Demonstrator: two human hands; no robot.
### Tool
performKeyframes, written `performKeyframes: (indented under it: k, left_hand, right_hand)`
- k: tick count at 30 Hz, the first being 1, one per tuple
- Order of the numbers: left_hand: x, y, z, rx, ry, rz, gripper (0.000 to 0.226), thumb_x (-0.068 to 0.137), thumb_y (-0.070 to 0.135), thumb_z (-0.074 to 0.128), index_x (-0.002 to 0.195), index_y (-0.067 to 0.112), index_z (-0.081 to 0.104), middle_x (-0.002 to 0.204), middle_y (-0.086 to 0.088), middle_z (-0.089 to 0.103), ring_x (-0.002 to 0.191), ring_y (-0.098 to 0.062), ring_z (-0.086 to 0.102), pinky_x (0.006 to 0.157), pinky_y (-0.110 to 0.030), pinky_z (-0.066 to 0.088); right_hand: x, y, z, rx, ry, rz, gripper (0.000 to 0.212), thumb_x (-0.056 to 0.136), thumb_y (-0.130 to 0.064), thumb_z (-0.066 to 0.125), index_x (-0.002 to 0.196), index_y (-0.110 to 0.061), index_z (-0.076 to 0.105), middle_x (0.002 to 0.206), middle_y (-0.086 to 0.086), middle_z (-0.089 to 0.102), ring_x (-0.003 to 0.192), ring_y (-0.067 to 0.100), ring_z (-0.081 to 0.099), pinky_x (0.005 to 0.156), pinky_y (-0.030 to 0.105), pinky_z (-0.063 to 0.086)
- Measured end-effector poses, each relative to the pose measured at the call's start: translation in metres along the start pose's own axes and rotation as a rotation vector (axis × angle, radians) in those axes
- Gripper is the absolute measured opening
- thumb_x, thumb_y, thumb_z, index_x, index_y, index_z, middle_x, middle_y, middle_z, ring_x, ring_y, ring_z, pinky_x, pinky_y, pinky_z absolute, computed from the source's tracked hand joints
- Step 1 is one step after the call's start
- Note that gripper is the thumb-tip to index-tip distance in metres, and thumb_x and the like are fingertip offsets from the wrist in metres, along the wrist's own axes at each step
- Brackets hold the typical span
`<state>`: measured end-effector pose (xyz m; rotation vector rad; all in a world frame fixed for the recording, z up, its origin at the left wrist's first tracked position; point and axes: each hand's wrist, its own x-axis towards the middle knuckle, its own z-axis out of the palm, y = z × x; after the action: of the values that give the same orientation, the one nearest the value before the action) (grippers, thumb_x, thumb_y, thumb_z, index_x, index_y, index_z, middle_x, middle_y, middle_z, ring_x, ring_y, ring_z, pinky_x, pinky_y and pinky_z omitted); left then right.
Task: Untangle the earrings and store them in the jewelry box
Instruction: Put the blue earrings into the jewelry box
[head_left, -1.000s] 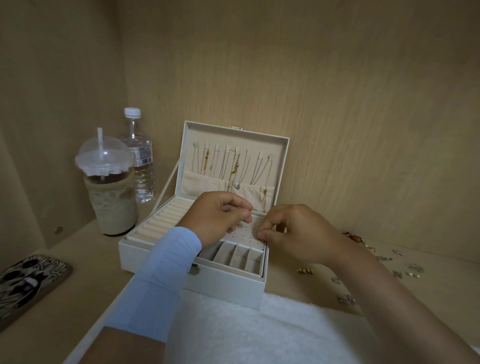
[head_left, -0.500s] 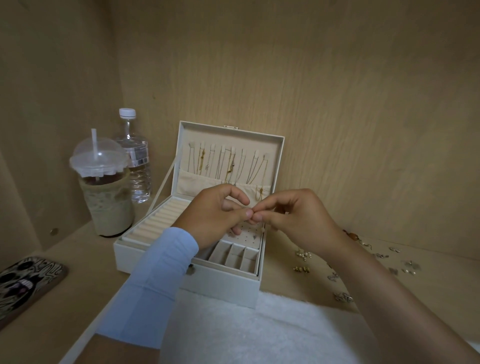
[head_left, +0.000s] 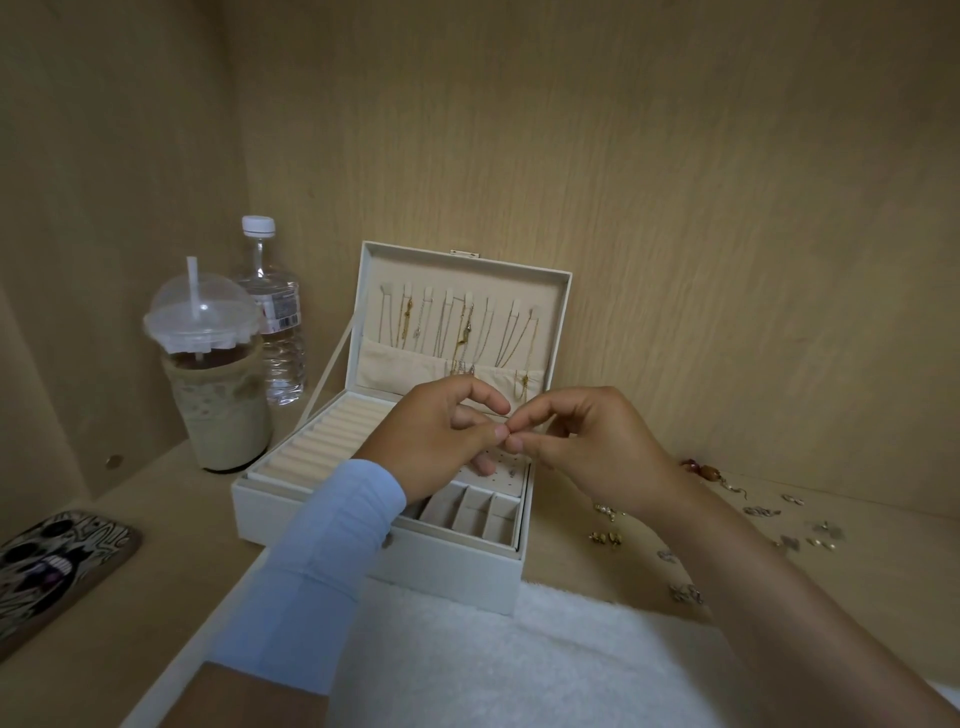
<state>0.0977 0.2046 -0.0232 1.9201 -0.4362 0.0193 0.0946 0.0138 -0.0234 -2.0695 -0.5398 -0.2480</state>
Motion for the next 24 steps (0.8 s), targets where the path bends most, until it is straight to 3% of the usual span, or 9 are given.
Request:
performKeyframes:
  k: [4, 7, 11, 15, 21, 24]
  left_hand:
    - [0.003, -0.006, 0.003, 0.143, 0.045, 0.049, 0.016, 0.091, 0.021, 0.066, 0.098, 0.034, 0.072, 0.084, 0.012, 0.074, 0.082, -0.002, 0.065, 0.088, -0.026, 0.051]
    - [0.003, -0.009, 0.003, 0.341, -0.033, 0.037, 0.015, 0.084, 0.026, 0.074, 0.092, 0.038, 0.078, 0.09, 0.019, 0.07, 0.084, 0.003, 0.06, 0.088, -0.023, 0.051]
    - [0.003, -0.01, 0.003, 0.39, -0.085, 0.048, 0.009, 0.078, 0.028, 0.08, 0.082, 0.037, 0.08, 0.085, 0.017, 0.069, 0.085, 0.001, 0.062, 0.088, -0.027, 0.052]
    - [0.004, -0.009, 0.003, 0.4, -0.081, 0.054, 0.01, 0.079, 0.027, 0.08, 0.081, 0.037, 0.079, 0.084, 0.017, 0.07, 0.085, 0.001, 0.062, 0.085, -0.022, 0.05]
    - [0.003, -0.01, 0.001, 0.237, -0.028, 0.03, 0.015, 0.084, 0.02, 0.075, 0.091, 0.033, 0.079, 0.088, 0.014, 0.076, 0.088, -0.001, 0.068, 0.085, -0.019, 0.051]
    - [0.003, -0.005, 0.002, -0.035, 0.03, 0.021, 0.012, 0.086, 0.013, 0.072, 0.096, 0.018, 0.076, 0.086, -0.002, 0.077, 0.077, -0.011, 0.068, 0.075, -0.024, 0.052]
  right_hand:
    - [0.002, 0.003, -0.009, 0.017, 0.059, 0.036, 0.007, 0.085, -0.016, 0.079, 0.086, -0.023, 0.076, 0.081, -0.002, 0.072, 0.057, 0.015, 0.057, 0.059, 0.033, 0.052]
    - [0.002, 0.007, -0.016, -0.047, 0.1, 0.073, 0.011, 0.087, -0.017, 0.077, 0.081, -0.026, 0.074, 0.079, -0.007, 0.07, 0.056, 0.012, 0.059, 0.052, 0.021, 0.048]
    - [0.001, 0.009, -0.02, -0.064, 0.128, 0.143, 0.012, 0.084, -0.012, 0.079, 0.076, -0.019, 0.074, 0.066, -0.015, 0.069, 0.046, 0.003, 0.057, 0.043, 0.011, 0.039]
    - [0.0, 0.005, -0.019, -0.076, 0.103, 0.123, 0.008, 0.082, -0.009, 0.08, 0.078, -0.016, 0.078, 0.078, -0.007, 0.073, 0.048, -0.006, 0.058, 0.046, 0.006, 0.038]
    - [0.001, 0.001, -0.015, -0.102, 0.06, 0.066, 0.008, 0.08, -0.012, 0.083, 0.083, -0.019, 0.081, 0.081, -0.006, 0.075, 0.052, -0.006, 0.057, 0.054, 0.006, 0.039]
    - [0.0, -0.004, -0.011, -0.095, 0.083, -0.03, 0.011, 0.08, -0.013, 0.084, 0.088, -0.02, 0.081, 0.08, -0.006, 0.074, 0.05, -0.005, 0.055, 0.053, 0.007, 0.039]
